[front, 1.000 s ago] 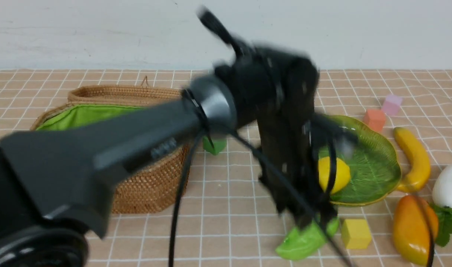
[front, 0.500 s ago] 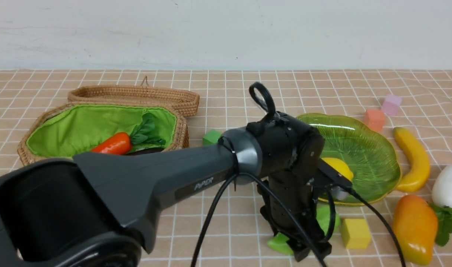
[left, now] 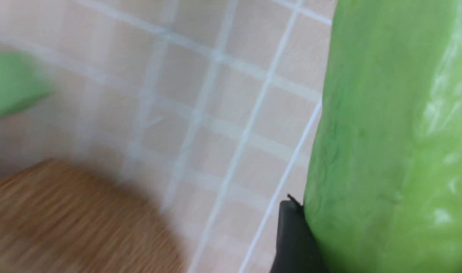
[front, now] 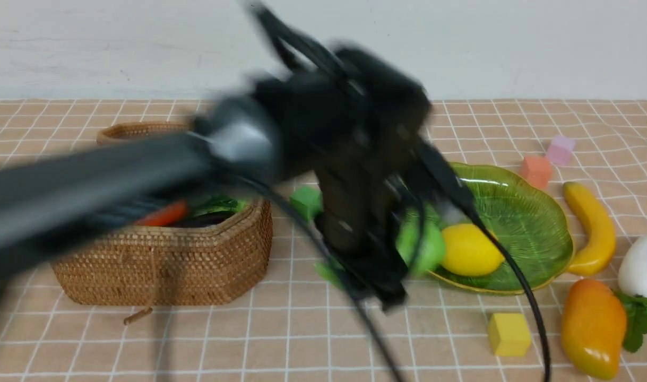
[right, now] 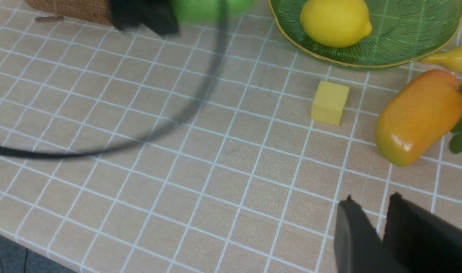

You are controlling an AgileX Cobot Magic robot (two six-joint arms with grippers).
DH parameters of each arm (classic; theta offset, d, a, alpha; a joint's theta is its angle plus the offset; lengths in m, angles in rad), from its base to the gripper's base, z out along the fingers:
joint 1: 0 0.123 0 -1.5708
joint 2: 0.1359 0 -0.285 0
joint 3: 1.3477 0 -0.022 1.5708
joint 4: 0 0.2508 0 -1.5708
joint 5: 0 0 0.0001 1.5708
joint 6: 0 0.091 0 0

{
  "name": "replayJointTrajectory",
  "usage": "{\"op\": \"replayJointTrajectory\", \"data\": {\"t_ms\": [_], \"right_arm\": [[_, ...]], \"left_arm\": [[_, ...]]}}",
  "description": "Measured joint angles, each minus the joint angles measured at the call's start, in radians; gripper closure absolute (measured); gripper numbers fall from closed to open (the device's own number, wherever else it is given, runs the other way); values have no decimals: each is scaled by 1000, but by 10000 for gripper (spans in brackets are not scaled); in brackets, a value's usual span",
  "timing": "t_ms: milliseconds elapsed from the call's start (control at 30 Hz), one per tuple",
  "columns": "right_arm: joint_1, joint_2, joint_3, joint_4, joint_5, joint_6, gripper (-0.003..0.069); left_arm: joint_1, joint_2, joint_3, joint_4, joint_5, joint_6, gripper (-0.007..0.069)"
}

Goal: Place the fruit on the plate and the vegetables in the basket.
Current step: Take a chayote with your left arm and place it on the basket on the left, then use the right arm to grab a mango and put it into the right plate

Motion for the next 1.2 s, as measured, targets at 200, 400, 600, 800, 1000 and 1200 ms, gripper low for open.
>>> {"op": "replayJointTrajectory", "data": {"t_ms": [200,400,600,800,1000,1200], "right_arm": [[0,0,0,6,0,-6,501],[0,0,0,47,-3,-26,497],[0,3,0,79,-52,-32,496],[0,121,-3,81,-99,9,492],[0,367,-54,3,-116,112,493],[0,625,-83,-188,-135,290,475]], "left_arm": [[263,-146,84,40,15,114,207],[505,-108,98,46,-6,228,191],[550,-98,98,39,-38,231,-27],[524,-150,101,-19,-13,2,102],[353,-345,112,-54,-19,-216,580],[152,-605,338,-118,-107,-307,638]]}}
